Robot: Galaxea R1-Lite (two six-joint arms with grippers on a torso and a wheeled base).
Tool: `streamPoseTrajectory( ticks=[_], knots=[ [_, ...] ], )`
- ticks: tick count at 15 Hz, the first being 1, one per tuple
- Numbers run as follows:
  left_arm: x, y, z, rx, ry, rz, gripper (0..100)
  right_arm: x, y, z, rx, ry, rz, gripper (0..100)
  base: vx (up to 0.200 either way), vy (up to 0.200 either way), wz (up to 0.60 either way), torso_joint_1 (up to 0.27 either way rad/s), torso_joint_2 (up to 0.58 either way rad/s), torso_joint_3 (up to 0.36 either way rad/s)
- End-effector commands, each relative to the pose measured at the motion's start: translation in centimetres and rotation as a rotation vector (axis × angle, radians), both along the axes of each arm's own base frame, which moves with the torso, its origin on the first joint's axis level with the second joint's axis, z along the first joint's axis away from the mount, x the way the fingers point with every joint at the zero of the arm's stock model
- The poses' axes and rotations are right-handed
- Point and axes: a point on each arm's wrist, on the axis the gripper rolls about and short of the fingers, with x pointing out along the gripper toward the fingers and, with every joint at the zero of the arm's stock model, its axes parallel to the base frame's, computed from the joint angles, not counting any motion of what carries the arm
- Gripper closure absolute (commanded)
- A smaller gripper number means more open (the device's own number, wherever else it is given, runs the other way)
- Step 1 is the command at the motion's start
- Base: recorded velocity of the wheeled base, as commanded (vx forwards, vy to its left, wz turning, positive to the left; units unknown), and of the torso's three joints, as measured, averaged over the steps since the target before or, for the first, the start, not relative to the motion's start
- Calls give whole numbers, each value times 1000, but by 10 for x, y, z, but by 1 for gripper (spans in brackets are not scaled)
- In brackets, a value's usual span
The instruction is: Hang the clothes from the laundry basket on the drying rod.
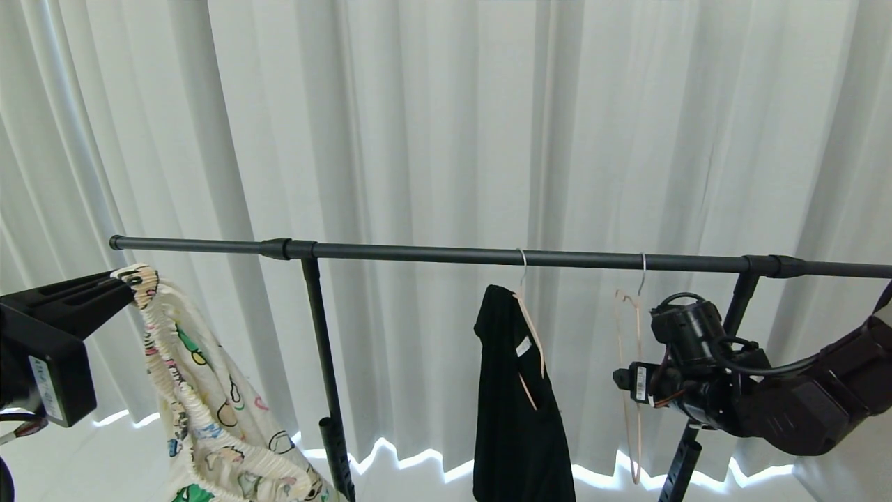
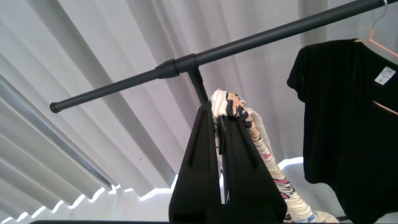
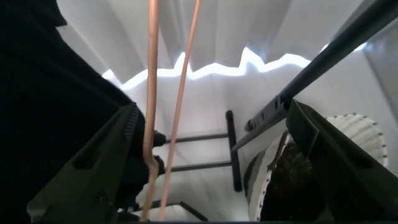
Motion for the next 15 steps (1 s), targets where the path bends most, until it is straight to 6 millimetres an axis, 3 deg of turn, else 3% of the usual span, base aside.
streamPoseTrajectory(
  ticks=[1,8,9,15],
  knots=[
    [1,0,0,1,2,1,100,2,-3,-3,5,11,-1,0,0,0,0,0,0,0],
    [4,-2,-2,7,16,1,100,8,1,-13,18,7,18,0,0,0,0,0,0,0],
    [4,-2,-2,7,16,1,100,9,1,-14,17,7,19,100,0,0,0,0,0,0],
    [4,-3,-2,7,18,1,100,9,1,-14,12,4,17,100,0,0,0,0,0,0]
  ],
)
